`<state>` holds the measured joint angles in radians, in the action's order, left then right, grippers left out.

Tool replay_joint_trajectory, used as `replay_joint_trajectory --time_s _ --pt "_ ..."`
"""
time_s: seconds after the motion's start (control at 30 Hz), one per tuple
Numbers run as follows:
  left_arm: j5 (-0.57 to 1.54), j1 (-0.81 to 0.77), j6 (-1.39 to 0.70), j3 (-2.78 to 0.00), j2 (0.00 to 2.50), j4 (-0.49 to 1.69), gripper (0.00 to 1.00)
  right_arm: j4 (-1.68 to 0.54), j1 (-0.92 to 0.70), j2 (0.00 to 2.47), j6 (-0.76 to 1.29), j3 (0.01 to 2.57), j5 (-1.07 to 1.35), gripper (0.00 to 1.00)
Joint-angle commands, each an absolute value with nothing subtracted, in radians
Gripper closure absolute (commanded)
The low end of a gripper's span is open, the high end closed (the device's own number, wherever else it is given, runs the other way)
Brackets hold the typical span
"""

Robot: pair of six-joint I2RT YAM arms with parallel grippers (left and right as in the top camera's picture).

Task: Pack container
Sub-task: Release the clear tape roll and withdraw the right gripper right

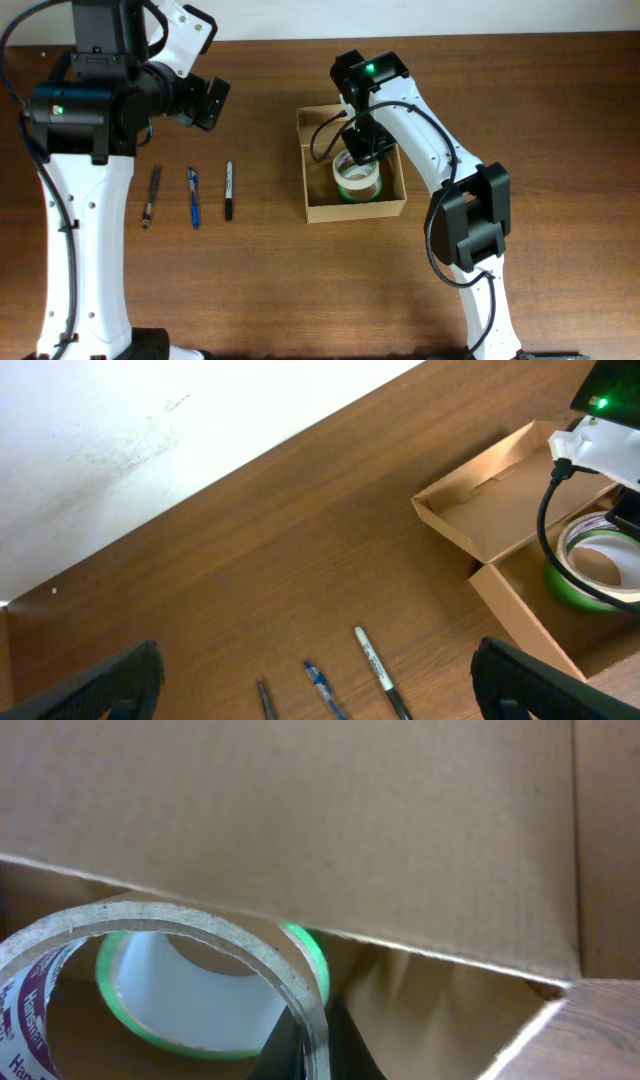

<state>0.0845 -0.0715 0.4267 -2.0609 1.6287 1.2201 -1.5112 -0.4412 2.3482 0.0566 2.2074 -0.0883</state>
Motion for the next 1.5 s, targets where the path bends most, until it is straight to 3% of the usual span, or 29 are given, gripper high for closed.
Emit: replay_joint_trajectory --time_s 0.0,0.3,0.4,0.5,0.53,0.83,1.03,1.27,1.47 --pt "0.082 -0.068 0.44 -2.074 1.61 1.224 0.01 -1.535 -0.436 2.357 0.084 2.209 -0.136 0.96" --pt "0.081 -0.068 0.44 -2.074 1.61 1.224 0.01 -1.551 -0.436 2.357 0.085 2.209 -0.156 0.96" --pt "0.081 -0.068 0.44 -2.074 1.61 1.224 0.01 -1.539 -0.436 2.357 0.083 2.209 -0.159 0.6" --pt "0.081 -0.068 0.44 -2.074 1.61 1.222 0.01 -1.536 -0.437 2.357 0.083 2.209 -0.159 0.4" --pt "0.081 -0.068 0.44 -2.074 1.61 1.223 0.01 -1.536 -0.436 2.357 0.083 2.209 -0.159 0.37" --pt "0.081 -0.068 0.444 -2.074 1.61 1.207 0.01 -1.538 -0.437 2.316 0.087 2.243 -0.158 0.37" --pt "0.081 -0.05 0.443 -2.074 1.61 1.188 0.01 -1.632 -0.437 2.206 0.087 2.502 -0.158 0.36" --pt "0.081 0.011 0.443 -2.074 1.61 1.2 0.01 -1.699 -0.436 2.017 0.088 2.796 -0.22 0.11" --pt "0.081 0.034 0.443 -2.074 1.61 1.206 0.01 -1.699 -0.436 1.784 0.149 2.748 -0.384 0.08"
